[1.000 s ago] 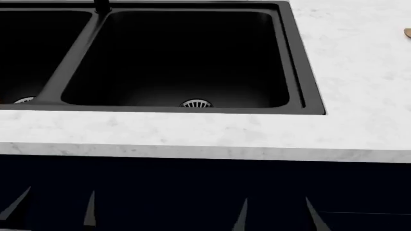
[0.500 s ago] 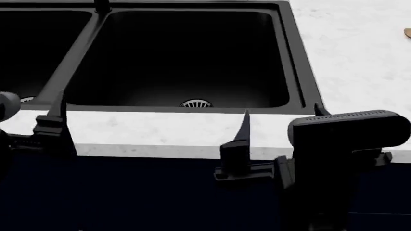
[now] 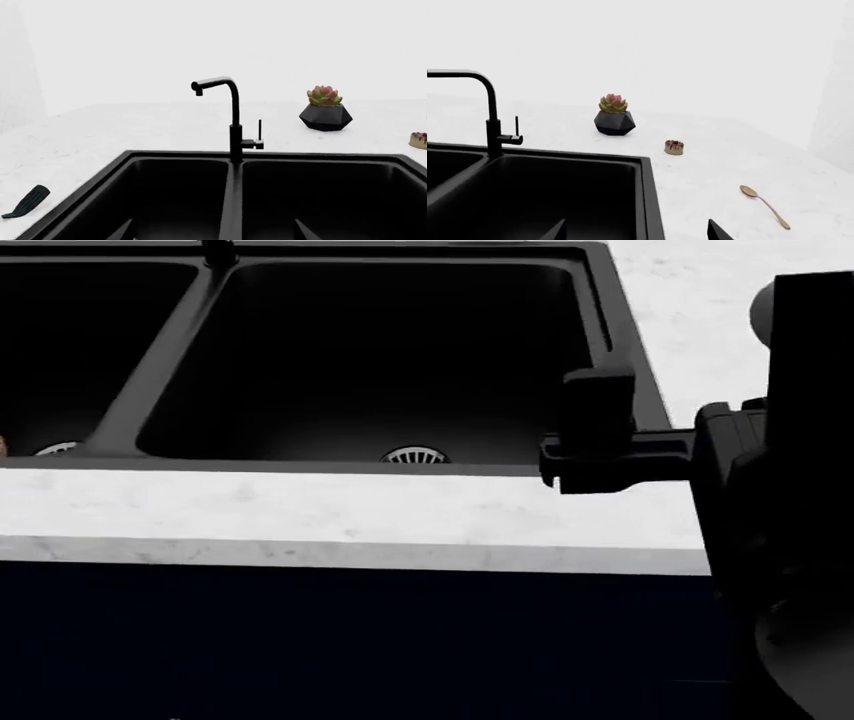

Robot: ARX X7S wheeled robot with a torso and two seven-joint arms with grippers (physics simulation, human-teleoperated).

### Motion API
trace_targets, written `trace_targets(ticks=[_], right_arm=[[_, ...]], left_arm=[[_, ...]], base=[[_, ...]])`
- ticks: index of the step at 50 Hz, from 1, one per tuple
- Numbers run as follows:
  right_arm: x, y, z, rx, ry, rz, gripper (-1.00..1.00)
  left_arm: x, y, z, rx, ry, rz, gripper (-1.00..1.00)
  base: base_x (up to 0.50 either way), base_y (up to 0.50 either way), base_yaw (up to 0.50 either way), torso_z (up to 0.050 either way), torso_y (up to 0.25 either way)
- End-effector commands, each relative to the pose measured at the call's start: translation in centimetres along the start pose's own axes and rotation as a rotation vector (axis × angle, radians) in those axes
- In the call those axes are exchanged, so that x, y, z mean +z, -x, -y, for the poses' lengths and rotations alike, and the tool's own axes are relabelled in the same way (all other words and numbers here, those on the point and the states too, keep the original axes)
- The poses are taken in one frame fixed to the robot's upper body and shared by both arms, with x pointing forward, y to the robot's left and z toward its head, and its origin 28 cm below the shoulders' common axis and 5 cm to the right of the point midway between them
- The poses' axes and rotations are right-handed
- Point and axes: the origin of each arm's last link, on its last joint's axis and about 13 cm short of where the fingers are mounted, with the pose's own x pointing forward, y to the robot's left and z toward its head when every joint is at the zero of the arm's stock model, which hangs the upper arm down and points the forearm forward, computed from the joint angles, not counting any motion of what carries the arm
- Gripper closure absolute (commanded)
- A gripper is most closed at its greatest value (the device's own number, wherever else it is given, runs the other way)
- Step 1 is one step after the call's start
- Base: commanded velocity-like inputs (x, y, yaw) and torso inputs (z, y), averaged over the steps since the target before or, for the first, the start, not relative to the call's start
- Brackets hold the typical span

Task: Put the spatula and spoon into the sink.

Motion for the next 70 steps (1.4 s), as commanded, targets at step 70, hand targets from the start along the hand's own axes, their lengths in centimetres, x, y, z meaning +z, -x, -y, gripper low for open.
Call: trace_targets(ticks=[70], right_arm=[[0.8,2.3,0.8,0.033,-0.136,0.084,-1.0]], left_arm=[[0.8,0.0,-0.7,-0.009,0.018,-0.01,-1.0]], base=[[0.17,0.45,0.0,0.0,0.0]])
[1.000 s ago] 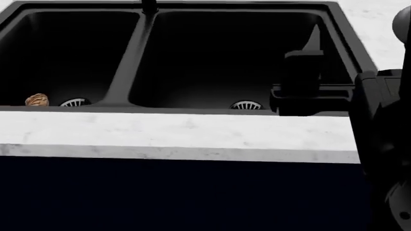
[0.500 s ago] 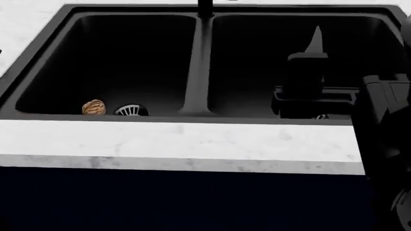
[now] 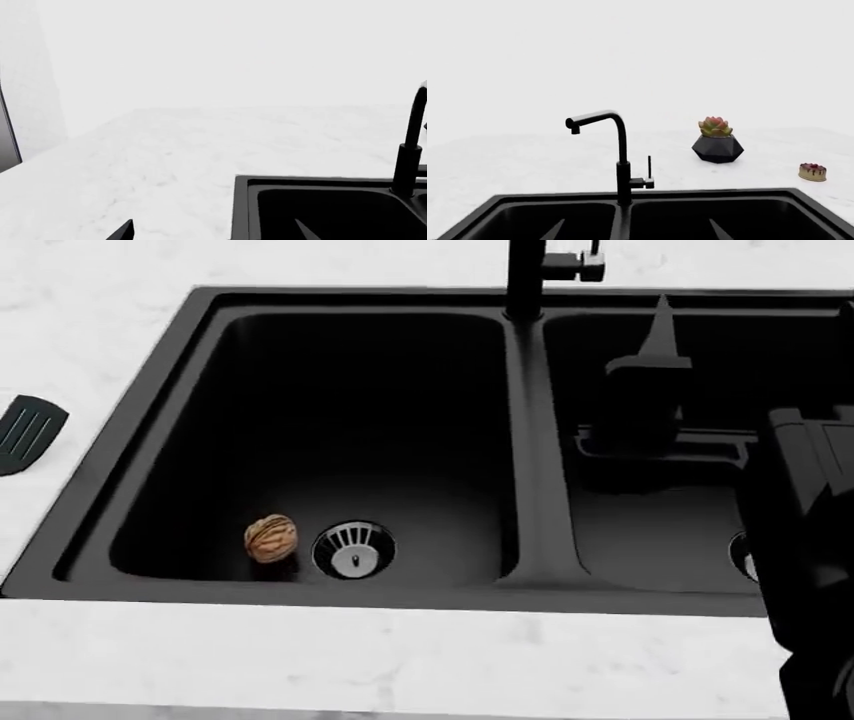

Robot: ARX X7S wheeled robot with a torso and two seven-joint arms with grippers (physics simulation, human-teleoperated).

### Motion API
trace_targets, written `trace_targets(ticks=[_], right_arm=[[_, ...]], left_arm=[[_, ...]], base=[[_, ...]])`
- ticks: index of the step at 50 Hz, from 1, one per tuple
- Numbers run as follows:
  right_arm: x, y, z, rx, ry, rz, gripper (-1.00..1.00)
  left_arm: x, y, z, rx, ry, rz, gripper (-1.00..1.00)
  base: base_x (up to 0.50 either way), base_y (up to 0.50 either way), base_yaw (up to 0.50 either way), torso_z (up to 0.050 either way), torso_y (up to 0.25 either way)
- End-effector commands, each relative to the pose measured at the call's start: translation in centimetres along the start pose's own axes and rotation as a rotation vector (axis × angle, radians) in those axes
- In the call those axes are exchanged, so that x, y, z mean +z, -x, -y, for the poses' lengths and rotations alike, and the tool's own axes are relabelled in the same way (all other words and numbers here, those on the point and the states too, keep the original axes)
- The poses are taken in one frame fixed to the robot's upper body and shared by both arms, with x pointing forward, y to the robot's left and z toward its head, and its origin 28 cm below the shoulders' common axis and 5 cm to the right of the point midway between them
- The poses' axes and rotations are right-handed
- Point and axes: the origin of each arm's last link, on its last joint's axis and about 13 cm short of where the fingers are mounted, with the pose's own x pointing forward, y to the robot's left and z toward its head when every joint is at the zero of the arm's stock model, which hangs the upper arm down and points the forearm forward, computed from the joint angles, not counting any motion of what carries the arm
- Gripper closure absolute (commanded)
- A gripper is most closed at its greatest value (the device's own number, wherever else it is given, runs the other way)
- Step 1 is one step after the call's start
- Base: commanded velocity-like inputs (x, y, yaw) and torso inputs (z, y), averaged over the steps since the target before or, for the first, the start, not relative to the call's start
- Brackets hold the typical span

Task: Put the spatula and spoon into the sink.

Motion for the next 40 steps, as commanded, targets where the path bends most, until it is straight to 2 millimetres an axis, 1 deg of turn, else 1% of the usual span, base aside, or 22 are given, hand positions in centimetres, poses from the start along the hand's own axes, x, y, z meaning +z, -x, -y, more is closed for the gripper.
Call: trace_targets(ticks=[1,7,13,22,24,27,32,40], right_arm=[[-0.14,0.13,0.0,0.018,-0.02,0.014,-1.0],[-0.21,0.23,0.15,0.011,-0.027,0.016,-1.0],[-0.02,-0.06,0.1,0.014,-0.026,0.011,-1.0],[0.27,0.31,0.0,0.004,-0.044,0.023,-1.0],[-0.06,0.58,0.19,0.001,-0.057,0.02,-1.0],[-0.14,0.61,0.2,0.011,-0.053,0.018,-1.0],[-0.29,0.76,0.23,0.001,-0.064,0.022,-1.0],[-0.42,0.84,0.28,0.004,-0.065,0.02,-1.0]], left_arm=[[0.09,0.22,-0.06,-0.007,0.02,-0.009,-1.0],[0.08,0.09,0.17,-0.017,0.015,-0.012,-1.0],[0.53,0.04,0.29,-0.025,0.014,-0.006,-1.0],[0.38,0.15,0.1,-0.02,0.024,-0.008,-1.0],[0.08,0.25,0.28,-0.029,0.022,-0.014,-1.0],[0.28,0.3,0.28,-0.031,0.023,-0.011,-1.0],[0.17,0.21,0.32,-0.03,0.022,-0.014,-1.0],[0.2,0.42,0.57,-0.055,0.023,-0.024,-1.0]], base=[[0.41,0.36,0.0,0.0,0.015],[0.41,0.36,0.0,0.0,0.0],[0.4,0.39,0.0,0.0,0.002],[0.2,0.5,0.0,0.0,0.001],[0.06,0.03,0.0,0.0,0.0],[0.0,0.0,0.0,0.0,0.0],[0.3,0.31,0.0,0.0,0.0],[0.01,0.0,0.0,0.0,0.001]])
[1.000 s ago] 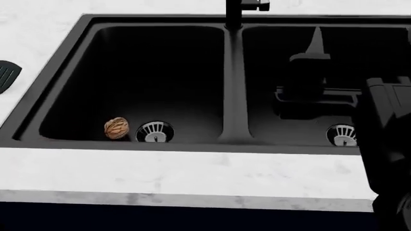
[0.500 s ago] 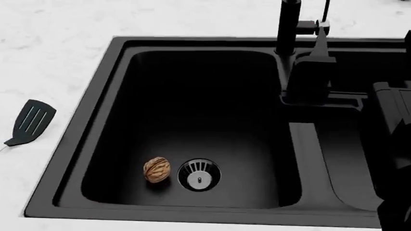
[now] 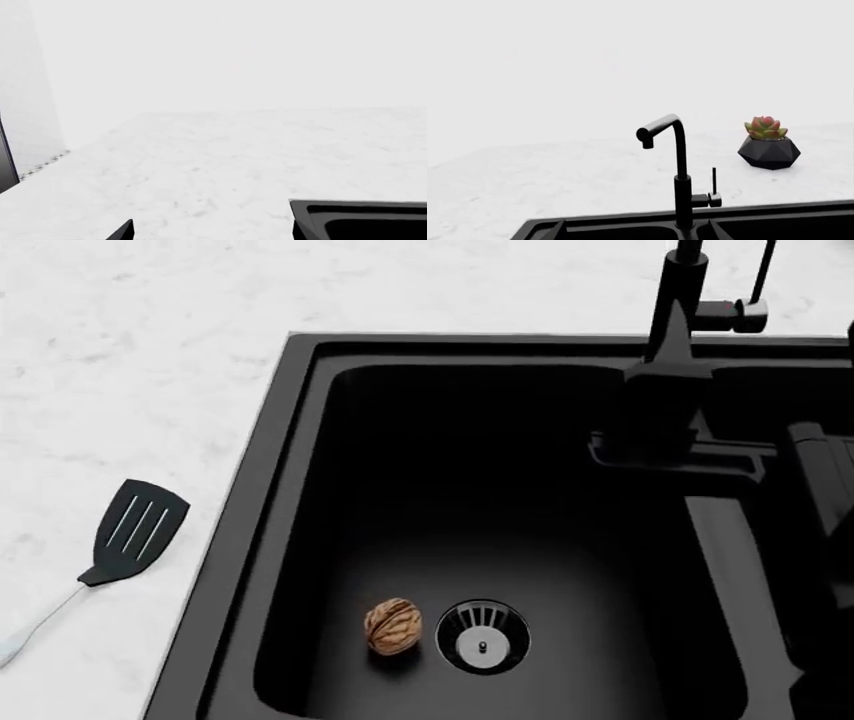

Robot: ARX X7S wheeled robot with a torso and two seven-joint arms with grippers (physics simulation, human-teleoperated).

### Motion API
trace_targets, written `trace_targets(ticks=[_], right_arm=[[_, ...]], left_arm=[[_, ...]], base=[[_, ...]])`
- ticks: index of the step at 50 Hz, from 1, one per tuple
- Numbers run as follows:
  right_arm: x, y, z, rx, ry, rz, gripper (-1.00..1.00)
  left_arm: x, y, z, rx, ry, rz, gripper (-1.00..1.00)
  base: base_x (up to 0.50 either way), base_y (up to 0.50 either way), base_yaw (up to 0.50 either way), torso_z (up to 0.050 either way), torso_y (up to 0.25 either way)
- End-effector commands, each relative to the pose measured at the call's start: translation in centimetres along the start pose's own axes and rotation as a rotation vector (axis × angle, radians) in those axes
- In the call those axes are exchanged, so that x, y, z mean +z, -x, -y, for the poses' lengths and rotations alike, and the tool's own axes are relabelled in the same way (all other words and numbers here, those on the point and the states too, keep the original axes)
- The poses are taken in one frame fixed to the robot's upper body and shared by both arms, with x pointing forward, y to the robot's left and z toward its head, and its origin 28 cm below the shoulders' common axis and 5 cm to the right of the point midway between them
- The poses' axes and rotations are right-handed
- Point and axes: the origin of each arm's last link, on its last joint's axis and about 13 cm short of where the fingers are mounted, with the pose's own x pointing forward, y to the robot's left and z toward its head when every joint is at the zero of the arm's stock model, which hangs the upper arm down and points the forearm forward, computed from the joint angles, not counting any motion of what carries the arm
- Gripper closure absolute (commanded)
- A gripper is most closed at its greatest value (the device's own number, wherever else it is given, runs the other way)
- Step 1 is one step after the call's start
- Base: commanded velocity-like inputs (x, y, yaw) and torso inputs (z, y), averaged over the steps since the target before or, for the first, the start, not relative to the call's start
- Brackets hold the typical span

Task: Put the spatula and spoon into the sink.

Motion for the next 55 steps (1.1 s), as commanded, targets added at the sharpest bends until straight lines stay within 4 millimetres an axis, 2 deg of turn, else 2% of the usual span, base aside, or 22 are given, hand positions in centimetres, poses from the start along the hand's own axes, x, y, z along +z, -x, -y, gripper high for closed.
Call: trace_targets(ticks=[1,6,8,9,16,21,36,55], right_arm=[[-0.3,0.2,0.1,0.008,-0.019,0.01,-1.0],[-0.5,0.0,0.0,0.012,-0.013,0.0,-1.0],[-0.8,-0.1,0.0,0.015,-0.02,-0.002,-1.0],[-0.9,-0.1,0.0,0.015,-0.019,-0.005,-1.0],[-1.0,-0.1,0.1,0.021,-0.021,-0.006,-1.0],[-1.3,0.1,0.4,0.011,-0.029,-0.01,-1.0],[-2.0,0.2,0.4,0.019,-0.046,-0.028,-1.0],[-2.5,0.2,0.6,0.014,-0.061,-0.036,-1.0]], left_arm=[[0.0,0.3,0.2,-0.04,0.027,-0.027,-1.0],[0.8,1.1,0.5,-0.164,-0.069,-0.095,-1.0],[1.5,1.5,0.0,-0.137,-0.074,-0.139,-1.0],[1.6,2.0,0.2,-0.211,-0.106,-0.166,-1.0],[3.9,4.1,0.0,-0.438,-0.206,-0.343,-1.0],[2.6,4.4,0.2,-0.517,-0.223,-0.415,-1.0],[-0.3,3.8,-2.1,-0.463,-0.18,-0.523,-1.0],[-3.4,2.8,-3.2,-0.381,-0.119,-0.628,-1.0]], base=[[0.0,0.0,0.0,0.0,0.0],[0.0,0.0,0.0,0.0,0.0],[0.0,0.0,0.0,0.0,0.0],[0.0,0.0,0.0,0.0,0.0],[0.0,0.0,0.0,0.0,0.0],[0.0,0.0,0.0,0.0,0.0],[0.0,0.0,0.0,0.0,0.0],[0.0,0.0,0.0,0.0,0.0]])
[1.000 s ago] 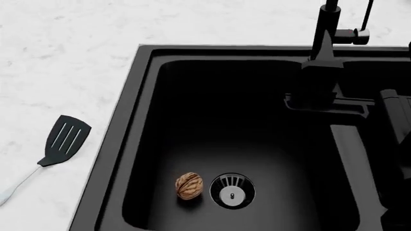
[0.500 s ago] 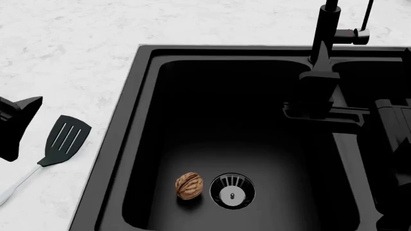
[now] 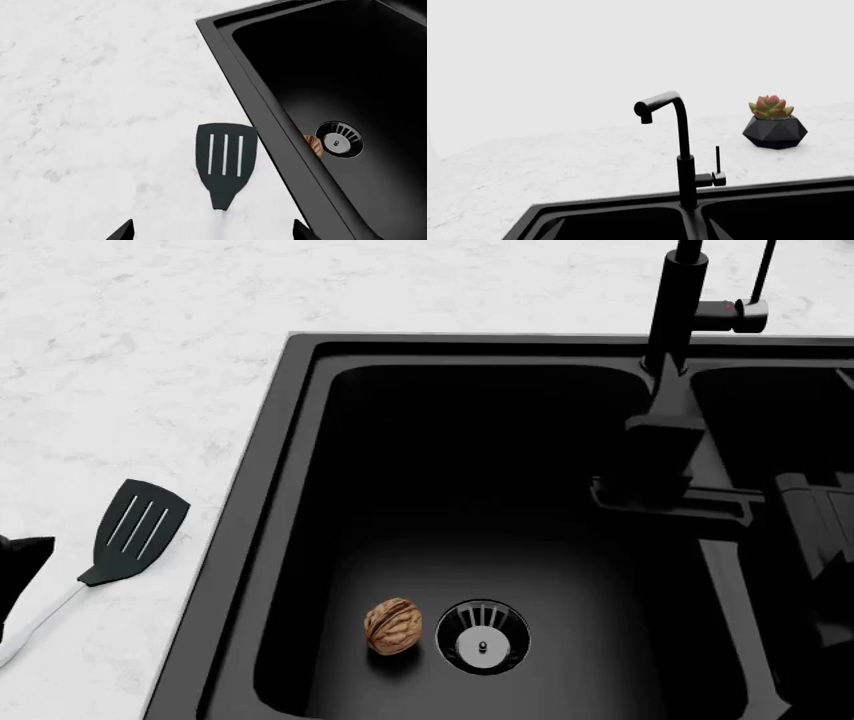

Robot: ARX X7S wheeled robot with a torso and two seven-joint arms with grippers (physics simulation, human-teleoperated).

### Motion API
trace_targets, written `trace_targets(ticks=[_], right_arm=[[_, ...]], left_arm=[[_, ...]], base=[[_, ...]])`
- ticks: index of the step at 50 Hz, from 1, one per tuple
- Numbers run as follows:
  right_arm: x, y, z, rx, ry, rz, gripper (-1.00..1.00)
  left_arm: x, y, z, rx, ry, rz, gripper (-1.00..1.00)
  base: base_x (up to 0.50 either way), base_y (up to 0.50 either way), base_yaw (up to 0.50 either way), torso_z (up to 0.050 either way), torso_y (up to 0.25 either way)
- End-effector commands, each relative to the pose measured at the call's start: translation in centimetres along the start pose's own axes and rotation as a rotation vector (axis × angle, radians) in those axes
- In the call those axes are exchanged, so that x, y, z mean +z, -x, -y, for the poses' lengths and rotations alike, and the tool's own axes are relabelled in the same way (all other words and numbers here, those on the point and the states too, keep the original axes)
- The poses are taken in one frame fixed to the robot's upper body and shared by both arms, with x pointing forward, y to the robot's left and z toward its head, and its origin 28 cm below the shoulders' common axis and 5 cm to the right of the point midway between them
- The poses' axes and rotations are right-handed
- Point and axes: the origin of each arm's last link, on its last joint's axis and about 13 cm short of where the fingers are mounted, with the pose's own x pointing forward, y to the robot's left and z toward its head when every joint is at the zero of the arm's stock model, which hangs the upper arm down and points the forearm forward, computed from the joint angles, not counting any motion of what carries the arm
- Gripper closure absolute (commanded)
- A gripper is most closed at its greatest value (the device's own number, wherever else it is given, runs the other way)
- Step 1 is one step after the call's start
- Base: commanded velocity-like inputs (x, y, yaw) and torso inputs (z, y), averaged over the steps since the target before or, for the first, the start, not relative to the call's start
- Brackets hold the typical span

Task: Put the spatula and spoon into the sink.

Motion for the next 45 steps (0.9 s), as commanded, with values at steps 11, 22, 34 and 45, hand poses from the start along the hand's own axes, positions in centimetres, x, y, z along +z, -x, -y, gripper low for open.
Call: trace_targets(ticks=[11,22,34,45], right_arm=[[-0.8,-0.1,0.2,0.004,-0.031,0.003,-1.0],[-0.9,0.0,0.2,-0.001,-0.037,0.001,-1.0],[-1.1,0.0,0.4,-0.008,-0.041,0.0,-1.0],[-1.0,0.1,0.6,-0.016,-0.048,0.005,-1.0]], left_arm=[[-2.6,-2.0,-0.7,0.023,-0.004,-0.129,-1.0],[-4.5,-3.1,-0.6,0.002,-0.028,-0.215,-1.0],[-6.8,-4.0,-0.6,0.018,-0.043,-0.333,-1.0],[-8.6,-4.4,-0.4,-0.007,-0.059,-0.409,-1.0]], base=[[0.0,0.0,0.0,0.0,0.0],[0.0,0.0,0.0,0.0,0.0],[0.0,0.0,0.0,0.0,0.0],[0.0,0.0,0.0,0.0,0.0]])
